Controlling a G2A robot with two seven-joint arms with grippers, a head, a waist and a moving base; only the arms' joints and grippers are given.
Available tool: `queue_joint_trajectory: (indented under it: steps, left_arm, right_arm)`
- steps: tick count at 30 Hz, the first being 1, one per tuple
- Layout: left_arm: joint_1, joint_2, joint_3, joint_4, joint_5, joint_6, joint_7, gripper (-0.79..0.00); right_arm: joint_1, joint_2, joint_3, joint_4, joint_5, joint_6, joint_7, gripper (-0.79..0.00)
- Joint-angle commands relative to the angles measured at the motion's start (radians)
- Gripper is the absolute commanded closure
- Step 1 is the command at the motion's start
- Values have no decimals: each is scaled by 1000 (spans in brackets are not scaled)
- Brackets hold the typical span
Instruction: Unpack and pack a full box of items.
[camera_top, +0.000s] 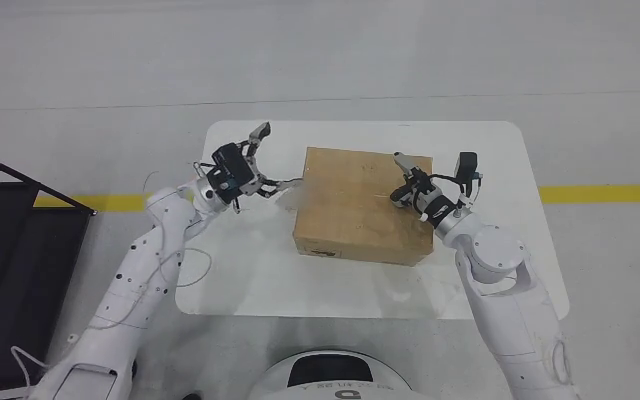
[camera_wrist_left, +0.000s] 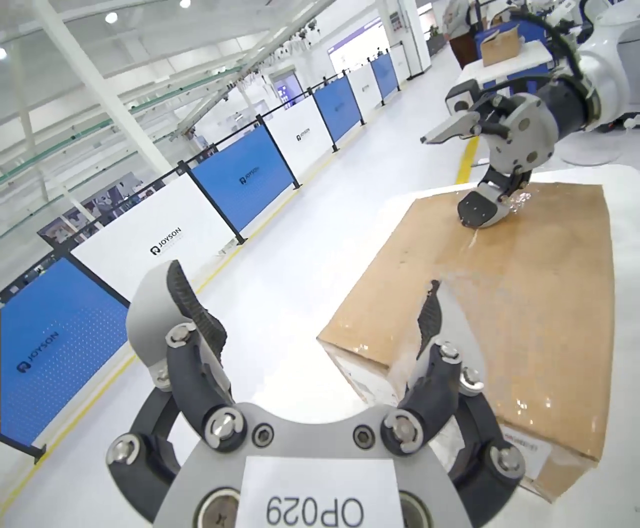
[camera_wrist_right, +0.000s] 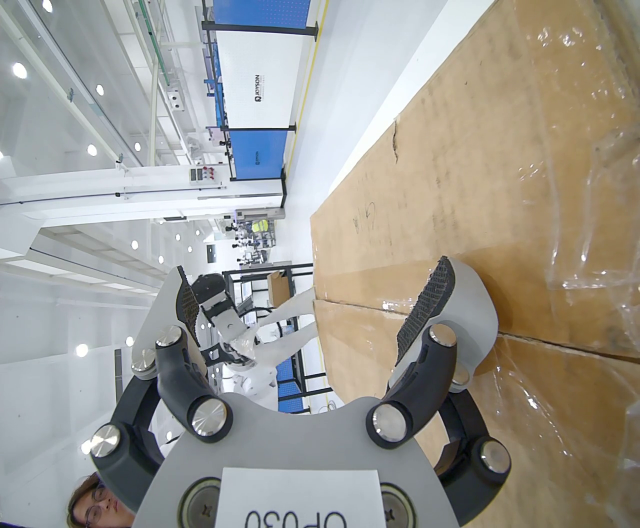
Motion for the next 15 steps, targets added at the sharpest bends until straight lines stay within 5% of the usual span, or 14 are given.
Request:
queue_joint_trajectory:
  steps: [1, 15]
  left_arm:
    - [-17, -4, 18, -38, -12, -3, -51, -785]
    - [-199, -51, 121, -150, -230, 8, -272, -785]
  right_arm:
    - [0, 0, 0, 0, 0, 0, 0, -785]
    - [0, 0, 0, 0, 0, 0, 0, -785]
